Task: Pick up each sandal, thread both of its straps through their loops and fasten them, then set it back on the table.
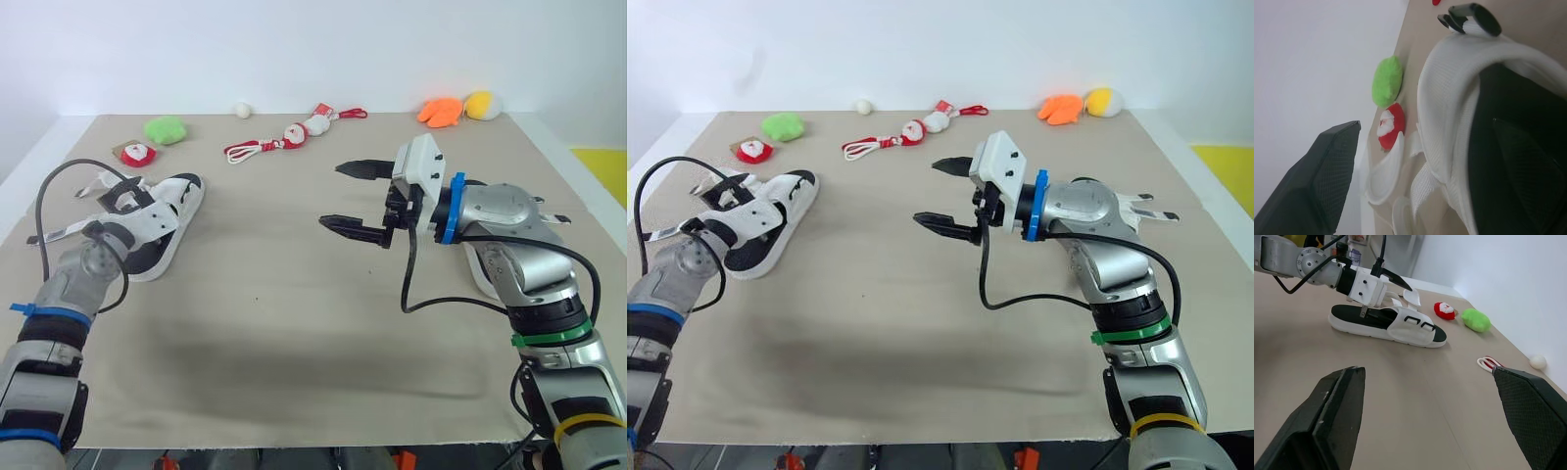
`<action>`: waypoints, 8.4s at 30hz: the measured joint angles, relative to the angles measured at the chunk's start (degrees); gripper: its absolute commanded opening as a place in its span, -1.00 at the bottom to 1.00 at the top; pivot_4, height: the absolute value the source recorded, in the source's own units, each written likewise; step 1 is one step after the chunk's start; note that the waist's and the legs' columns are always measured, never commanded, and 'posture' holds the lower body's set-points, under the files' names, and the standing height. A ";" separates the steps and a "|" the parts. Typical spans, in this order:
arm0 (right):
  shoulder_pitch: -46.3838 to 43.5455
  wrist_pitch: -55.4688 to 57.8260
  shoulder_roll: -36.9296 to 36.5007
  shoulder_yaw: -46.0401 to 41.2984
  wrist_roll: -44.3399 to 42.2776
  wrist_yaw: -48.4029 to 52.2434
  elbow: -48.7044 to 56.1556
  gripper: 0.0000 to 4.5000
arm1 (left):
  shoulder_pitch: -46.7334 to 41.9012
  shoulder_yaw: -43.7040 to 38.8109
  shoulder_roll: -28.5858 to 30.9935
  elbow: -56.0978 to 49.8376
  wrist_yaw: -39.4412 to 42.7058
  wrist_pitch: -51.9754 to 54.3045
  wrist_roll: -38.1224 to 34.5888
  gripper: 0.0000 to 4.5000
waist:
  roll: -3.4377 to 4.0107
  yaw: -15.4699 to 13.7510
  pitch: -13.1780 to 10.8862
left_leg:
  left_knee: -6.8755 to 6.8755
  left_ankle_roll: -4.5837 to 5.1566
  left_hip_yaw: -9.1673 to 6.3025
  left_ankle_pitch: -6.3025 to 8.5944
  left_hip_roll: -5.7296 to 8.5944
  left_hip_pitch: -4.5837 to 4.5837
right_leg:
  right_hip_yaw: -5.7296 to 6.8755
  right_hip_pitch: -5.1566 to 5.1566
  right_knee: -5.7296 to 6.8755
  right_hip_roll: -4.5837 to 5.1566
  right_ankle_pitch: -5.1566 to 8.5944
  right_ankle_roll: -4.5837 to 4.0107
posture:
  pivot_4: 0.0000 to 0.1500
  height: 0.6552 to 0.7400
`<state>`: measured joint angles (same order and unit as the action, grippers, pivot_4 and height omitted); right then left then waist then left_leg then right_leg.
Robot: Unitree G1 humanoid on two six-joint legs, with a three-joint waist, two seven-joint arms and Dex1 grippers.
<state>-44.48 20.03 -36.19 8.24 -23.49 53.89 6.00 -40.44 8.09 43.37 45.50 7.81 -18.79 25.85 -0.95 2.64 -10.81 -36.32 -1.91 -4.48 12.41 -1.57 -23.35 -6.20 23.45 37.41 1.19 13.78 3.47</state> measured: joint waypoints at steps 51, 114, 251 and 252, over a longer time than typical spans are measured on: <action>2.21 5.20 -1.98 -6.07 -1.95 1.10 2.18 1.00 | -5.41 16.31 3.64 3.88 11.26 -72.12 6.76 -0.15 | -0.05 0.15 -0.04 | -0.11 -0.59 -0.14 -0.49 0.16 0.08 | 0.00 0.02 0.59 0.09 -0.09 0.15 | 1.00 1.00; 18.99 9.32 5.27 11.67 8.19 2.99 6.26 -0.95 | 9.24 -24.76 -13.04 -28.54 14.76 80.37 -89.99 1.00 | -0.31 0.44 -0.08 | -0.08 -0.69 -0.37 -0.73 -0.15 0.23 | -0.01 0.00 0.74 -0.35 0.15 0.52 | 1.00 1.00; 15.80 7.72 8.59 14.28 12.58 5.46 4.46 -1.00 | 28.69 -18.99 5.11 -65.19 41.19 79.08 -101.23 -0.97 | -1.01 1.78 -0.23 | 0.74 -1.80 -0.10 -1.03 -0.55 0.27 | -0.09 0.42 0.58 -0.56 0.15 0.27 | 1.00 1.00; 15.76 7.71 8.68 14.29 12.62 5.45 4.44 -1.00 | 27.32 -19.10 5.11 -64.25 41.02 79.41 -101.32 -0.97 | -1.01 1.79 -0.23 | 0.74 -1.80 -0.11 -1.03 -0.54 0.26 | -0.09 0.42 0.58 -0.57 0.16 0.26 | 1.00 1.00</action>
<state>-28.72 27.73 -27.51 22.53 -10.87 59.33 10.44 -13.11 -11.01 48.48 -18.75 48.83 60.61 -75.47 -1.96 4.43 -11.04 -35.58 -3.71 -4.58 11.37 -2.11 -23.09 -6.29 23.87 37.99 0.62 13.94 3.74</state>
